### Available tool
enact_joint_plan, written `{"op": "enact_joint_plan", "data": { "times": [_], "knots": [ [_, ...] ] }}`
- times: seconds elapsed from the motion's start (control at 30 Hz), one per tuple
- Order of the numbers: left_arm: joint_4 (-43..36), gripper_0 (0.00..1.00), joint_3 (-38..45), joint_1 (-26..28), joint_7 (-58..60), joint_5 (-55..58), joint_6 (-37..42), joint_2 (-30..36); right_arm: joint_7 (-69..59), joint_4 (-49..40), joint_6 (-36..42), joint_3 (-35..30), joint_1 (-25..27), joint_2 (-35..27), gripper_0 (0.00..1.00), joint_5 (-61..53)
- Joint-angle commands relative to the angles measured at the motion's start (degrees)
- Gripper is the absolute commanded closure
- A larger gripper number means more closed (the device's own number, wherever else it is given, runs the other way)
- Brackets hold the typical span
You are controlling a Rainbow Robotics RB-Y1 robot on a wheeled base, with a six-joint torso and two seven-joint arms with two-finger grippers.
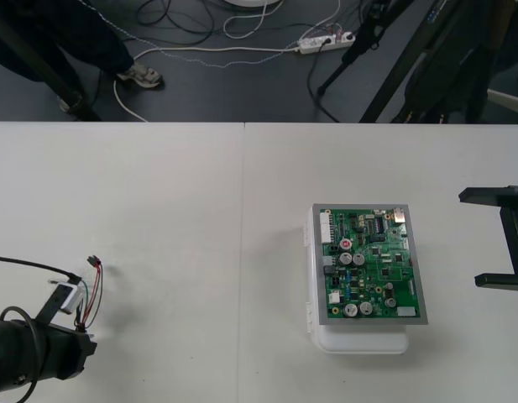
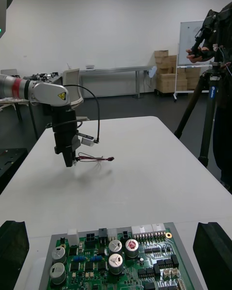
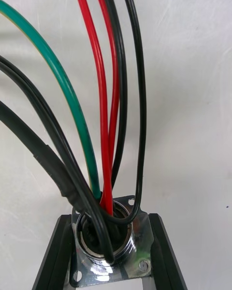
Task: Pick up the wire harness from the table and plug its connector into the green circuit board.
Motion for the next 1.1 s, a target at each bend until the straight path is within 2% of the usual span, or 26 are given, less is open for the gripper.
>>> {"op": "enact_joint_plan", "data": {
  "times": [0.03, 0.57, 0.87, 1.1],
  "knots": [
    [-2.7, 1.0, 4.0, -2.8, -6.3, 4.7, -5.2, 3.6, 0.6, -0.3, -0.4, -0.2, -0.7, 0.1, 0.0, 0.1],
    [-7.8, 1.0, 14.9, -5.3, -7.9, 18.1, -15.5, 7.4, 1.3, -0.3, -0.4, -0.2, -0.7, 0.1, 0.0, 0.1],
    [-7.8, 1.0, 18.7, -6.1, -9.2, 28.4, -16.4, 12.9, 2.1, -0.3, -0.4, -0.2, -0.7, 0.0, 0.0, 0.1],
    [-7.8, 1.0, 22.4, -9.2, -10.5, 35.7, -16.7, 15.8, 2.5, -0.4, -0.4, -0.3, -0.5, 0.1, 0.0, -0.2]
  ]
}}
